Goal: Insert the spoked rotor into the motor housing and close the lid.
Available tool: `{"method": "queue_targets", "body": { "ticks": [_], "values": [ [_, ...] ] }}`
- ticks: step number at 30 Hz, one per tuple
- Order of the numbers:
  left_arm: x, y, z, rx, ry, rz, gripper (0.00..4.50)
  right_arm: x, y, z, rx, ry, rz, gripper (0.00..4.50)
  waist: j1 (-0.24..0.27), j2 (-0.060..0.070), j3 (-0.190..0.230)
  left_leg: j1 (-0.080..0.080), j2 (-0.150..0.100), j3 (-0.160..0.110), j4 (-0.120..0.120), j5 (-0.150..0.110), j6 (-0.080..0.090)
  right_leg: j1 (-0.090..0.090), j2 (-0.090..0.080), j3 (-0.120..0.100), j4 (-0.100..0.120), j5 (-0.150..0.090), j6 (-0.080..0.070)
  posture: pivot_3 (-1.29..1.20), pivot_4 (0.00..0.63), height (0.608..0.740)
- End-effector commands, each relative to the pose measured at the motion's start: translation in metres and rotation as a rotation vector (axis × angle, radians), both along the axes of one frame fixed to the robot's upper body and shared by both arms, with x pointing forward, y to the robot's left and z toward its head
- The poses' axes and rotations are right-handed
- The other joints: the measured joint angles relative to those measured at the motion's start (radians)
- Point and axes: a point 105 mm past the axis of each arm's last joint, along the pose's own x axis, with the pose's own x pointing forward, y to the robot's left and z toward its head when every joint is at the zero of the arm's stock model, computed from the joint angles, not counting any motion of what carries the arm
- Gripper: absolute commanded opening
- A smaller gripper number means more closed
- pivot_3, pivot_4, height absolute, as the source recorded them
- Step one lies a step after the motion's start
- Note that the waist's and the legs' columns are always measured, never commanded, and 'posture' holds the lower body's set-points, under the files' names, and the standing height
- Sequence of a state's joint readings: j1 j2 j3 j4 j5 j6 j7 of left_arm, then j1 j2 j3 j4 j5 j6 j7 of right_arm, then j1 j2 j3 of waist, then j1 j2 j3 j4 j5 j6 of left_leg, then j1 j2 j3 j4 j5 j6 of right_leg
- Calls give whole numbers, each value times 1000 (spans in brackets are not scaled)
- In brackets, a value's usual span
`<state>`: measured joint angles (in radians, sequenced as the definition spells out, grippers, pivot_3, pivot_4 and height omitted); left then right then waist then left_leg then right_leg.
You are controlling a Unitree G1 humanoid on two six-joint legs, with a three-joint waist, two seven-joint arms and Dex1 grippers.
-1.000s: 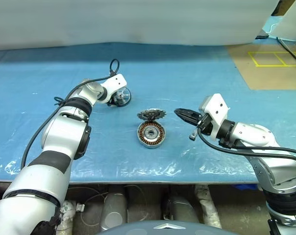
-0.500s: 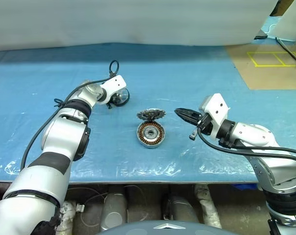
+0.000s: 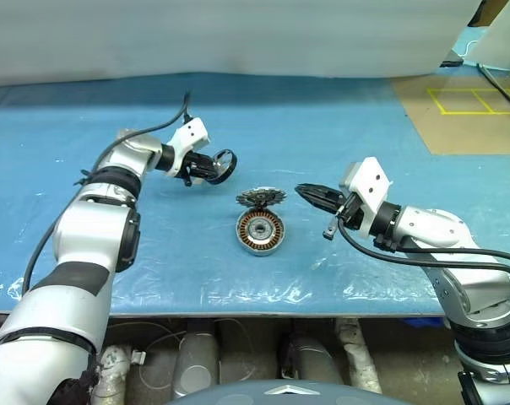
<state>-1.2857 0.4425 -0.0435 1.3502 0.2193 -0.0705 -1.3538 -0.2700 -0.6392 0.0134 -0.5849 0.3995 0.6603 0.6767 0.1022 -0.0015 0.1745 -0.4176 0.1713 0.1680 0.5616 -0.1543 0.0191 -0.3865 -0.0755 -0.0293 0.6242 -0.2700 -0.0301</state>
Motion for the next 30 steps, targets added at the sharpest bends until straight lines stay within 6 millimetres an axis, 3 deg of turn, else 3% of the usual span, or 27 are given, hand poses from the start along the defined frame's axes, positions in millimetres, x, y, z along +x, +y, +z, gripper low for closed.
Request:
{"method": "queue_targets", "body": {
  "ticks": [1, 6, 12, 18, 23, 27, 30],
  "values": [
    [-8, 11, 28, 41, -38, -95, 1401, -1, 5, 11, 13, -41, 51, 0, -2, 0, 0, 0, 0, 0, 0, 0, 0, 0, 0, 0, 0, -1, -1, 0, 150, 740],
    [-19, 10, 50, -101, -12, -175, 1401, 3, 9, 10, 14, -35, 92, 0, -2, 0, 1, 0, 0, 0, -1, 0, 0, 0, 0, 0, 0, -2, -3, 0, 150, 740],
    [-37, 7, 51, -133, -62, -257, 1401, 10, 10, 9, 5, -25, 118, 0, 0, 0, 1, 0, 0, 1, 0, 0, 0, -1, 0, 0, 0, -2, -4, 0, 150, 740],
    [-88, 10, 36, -156, 5, -345, 1401, 14, 8, 10, -2, -18, 131, 0, -8, 1, 1, -3, 1, 3, -1, 0, -1, -5, 0, 1, 1, -3, -4, 0, 150, 740],
    [-119, 17, 27, -159, 96, -357, 1401, 18, 0, 8, -11, -8, 112, 0, -4, 1, 1, -3, 2, 4, 0, 0, -1, -4, 1, 1, 1, -3, -5, 0, 150, 740],
    [-138, 22, 13, -88, 183, -372, 1401, 20, -2, 7, -17, -5, 108, 0, -7, 2, 2, -1, 1, 4, 0, -1, -3, -3, 1, 2, 1, -3, -5, 0, 150, 740],
    [-148, 12, 3, -92, 231, -409, 1401, 22, -1, 7, -18, -8, 108, 0, -6, 3, 2, 1, 1, 5, 0, -1, -4, -2, 1, 2, 2, -3, -5, 0, 150, 740]
  ]
}}
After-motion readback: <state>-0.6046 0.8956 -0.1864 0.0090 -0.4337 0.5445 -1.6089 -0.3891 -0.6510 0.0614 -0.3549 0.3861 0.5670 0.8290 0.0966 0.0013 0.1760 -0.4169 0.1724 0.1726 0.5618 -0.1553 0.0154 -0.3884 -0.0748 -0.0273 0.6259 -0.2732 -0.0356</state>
